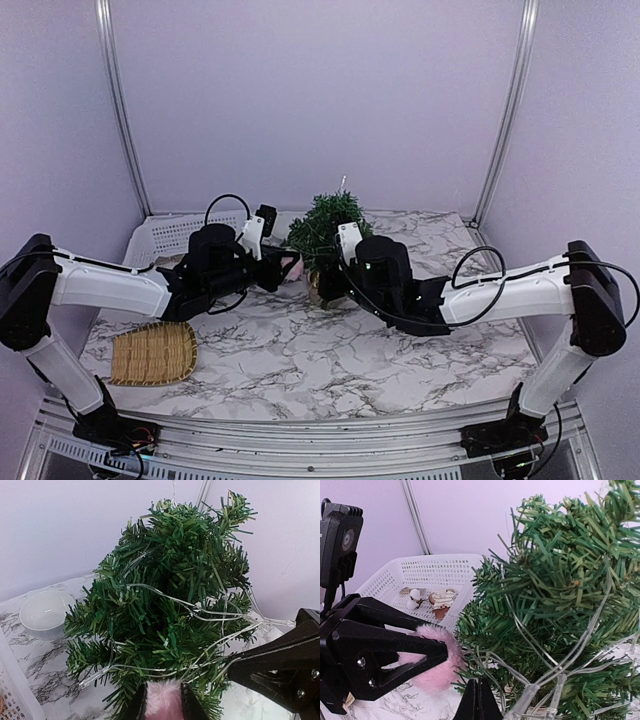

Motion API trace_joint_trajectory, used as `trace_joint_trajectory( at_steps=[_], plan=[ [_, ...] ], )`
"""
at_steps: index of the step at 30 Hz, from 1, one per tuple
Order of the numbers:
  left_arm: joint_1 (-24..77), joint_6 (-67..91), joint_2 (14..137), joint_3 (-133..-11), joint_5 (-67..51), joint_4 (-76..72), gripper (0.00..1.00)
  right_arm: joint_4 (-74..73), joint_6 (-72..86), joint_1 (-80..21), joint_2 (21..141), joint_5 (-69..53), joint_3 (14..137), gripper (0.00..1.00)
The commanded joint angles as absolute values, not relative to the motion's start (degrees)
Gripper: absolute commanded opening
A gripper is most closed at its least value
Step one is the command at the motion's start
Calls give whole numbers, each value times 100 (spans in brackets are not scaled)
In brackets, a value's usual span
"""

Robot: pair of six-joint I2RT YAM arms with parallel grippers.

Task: Decorate the small christmas tree

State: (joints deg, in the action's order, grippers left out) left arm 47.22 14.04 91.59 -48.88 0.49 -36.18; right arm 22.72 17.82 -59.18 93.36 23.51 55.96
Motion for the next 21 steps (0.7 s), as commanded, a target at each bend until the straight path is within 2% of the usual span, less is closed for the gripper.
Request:
trace_joint_trajectory(
  at_steps=[1, 4, 21],
  plan=[
    [4668, 1354, 9117, -4795, 61, -3797, 4, 2435, 1846, -5861, 9085, 2411, 5514, 0],
    [4662, 1360, 9105, -4790, 78, -3797, 0, 2462, 1837, -5861, 9025, 2459, 5461, 0],
    [4646, 1394, 8967, -4686, 336, -3806, 0, 2247, 1851, -5859, 8913, 2684, 5214, 0]
  ],
)
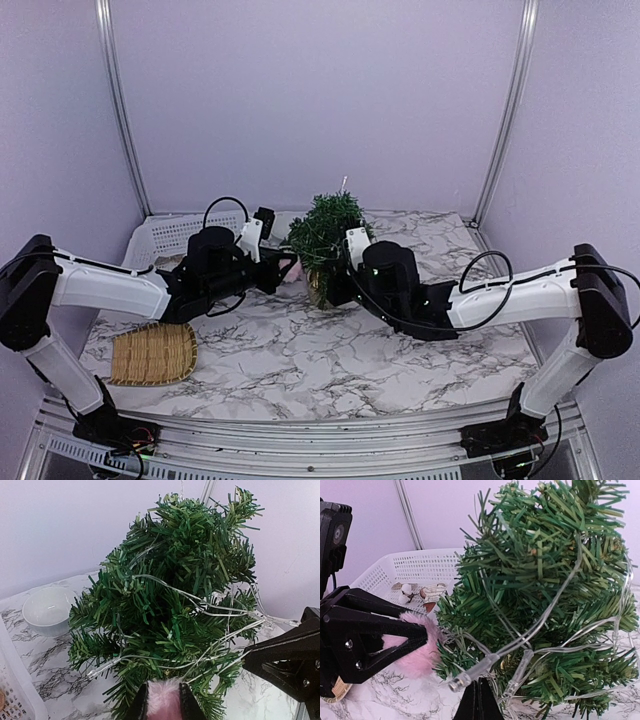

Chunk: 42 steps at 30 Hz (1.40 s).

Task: Decorate the small christmas tree

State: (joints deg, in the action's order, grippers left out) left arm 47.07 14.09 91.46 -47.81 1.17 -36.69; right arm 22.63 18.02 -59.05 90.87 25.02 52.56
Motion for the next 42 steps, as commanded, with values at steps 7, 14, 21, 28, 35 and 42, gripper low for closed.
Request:
trace_joint_trajectory(
  at_steps=[7, 14, 21, 28, 35, 42],
  plan=[
    [4645, 1415, 8932, -4654, 474, -3814, 0, 2241, 1846, -5862, 8847, 2789, 5136, 0],
    [4640, 1452, 8924, -4620, 595, -3814, 0, 2226, 1844, -5862, 8798, 2874, 5067, 0],
    [4625, 1491, 8928, -4599, 690, -3806, 0, 2211, 1868, -5857, 8800, 2919, 5018, 0],
    [4637, 1492, 8988, -4692, 264, -3814, 0, 2271, 1730, -5867, 8869, 2714, 5063, 0],
    [4640, 1464, 9054, -4795, -234, -3814, 10, 2267, 1635, -5871, 8970, 2449, 5176, 0],
    [4636, 1459, 8879, -4678, -181, -3806, 35, 2269, 1626, -5868, 8978, 2426, 5153, 0]
  ],
)
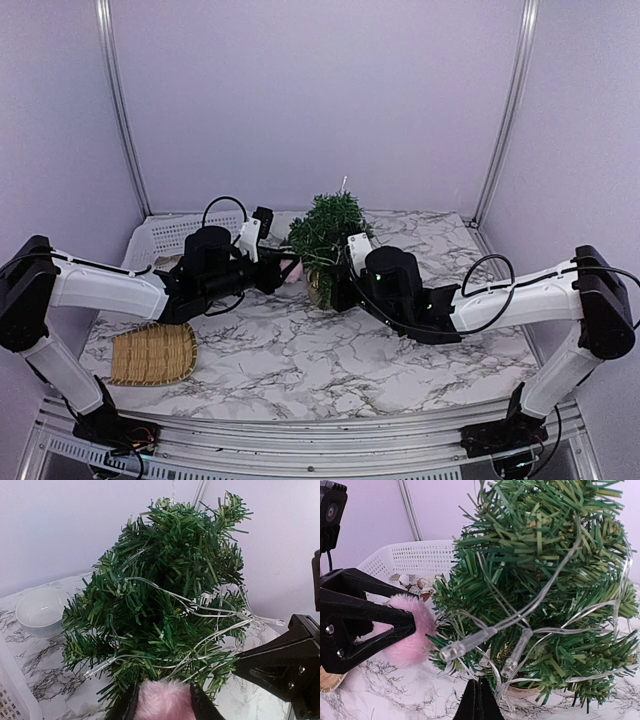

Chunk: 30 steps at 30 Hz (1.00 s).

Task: Decorate the small christmas tree

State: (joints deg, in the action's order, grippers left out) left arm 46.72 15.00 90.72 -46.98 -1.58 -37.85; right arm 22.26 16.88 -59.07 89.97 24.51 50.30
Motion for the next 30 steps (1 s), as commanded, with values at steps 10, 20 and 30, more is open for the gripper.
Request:
trace_joint_trajectory(
  at_steps=[10, 20, 30],
  plan=[
    [4636, 1524, 8586, -4473, -155, -3797, 60, 2305, 1635, -5869, 9007, 2364, 5124, 0],
    [4632, 1598, 8390, -4342, -32, -3763, 65, 2294, 1644, -5871, 9021, 2314, 5119, 1],
    [4492, 1743, 8244, -4425, 260, -3455, 73, 2434, 1447, -5979, 8816, 2143, 4971, 17]
  ],
)
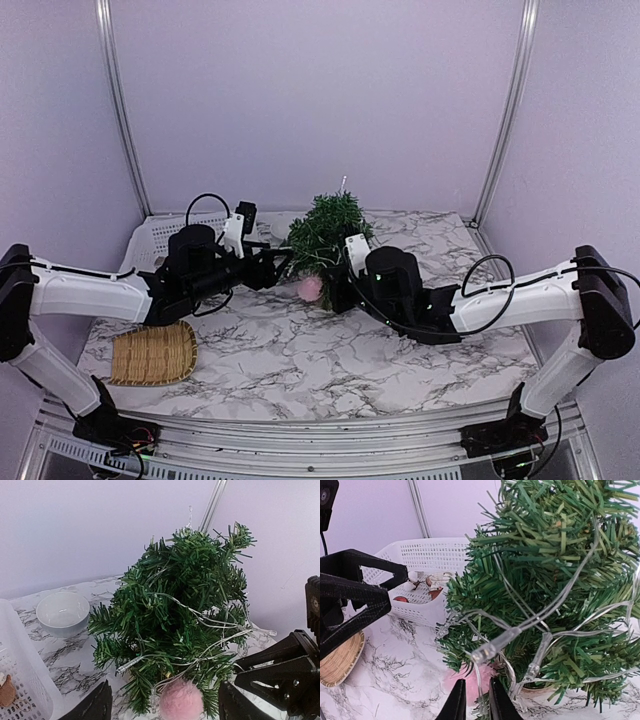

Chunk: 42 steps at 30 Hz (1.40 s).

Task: Decorate the small christmas tree

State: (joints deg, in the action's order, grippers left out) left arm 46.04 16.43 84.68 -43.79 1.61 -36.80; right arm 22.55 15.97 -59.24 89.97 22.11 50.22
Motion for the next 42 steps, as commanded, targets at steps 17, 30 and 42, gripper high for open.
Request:
trace_joint_trajectory(
  at_steps=[17, 30, 42],
  plan=[
    [4109, 2329, 7722, -4005, 278, -3305, 74, 2452, 1175, -5928, 7147, 1352, 4211, 61],
    [4040, 2445, 7477, -3556, 271, -3184, 69, 2029, 1780, -4499, 5865, 338, 3492, 67],
    [3830, 2788, 7468, -3604, 26, -2272, 57, 2185, 2234, -2292, 6464, -1026, 3094, 62]
  ],
)
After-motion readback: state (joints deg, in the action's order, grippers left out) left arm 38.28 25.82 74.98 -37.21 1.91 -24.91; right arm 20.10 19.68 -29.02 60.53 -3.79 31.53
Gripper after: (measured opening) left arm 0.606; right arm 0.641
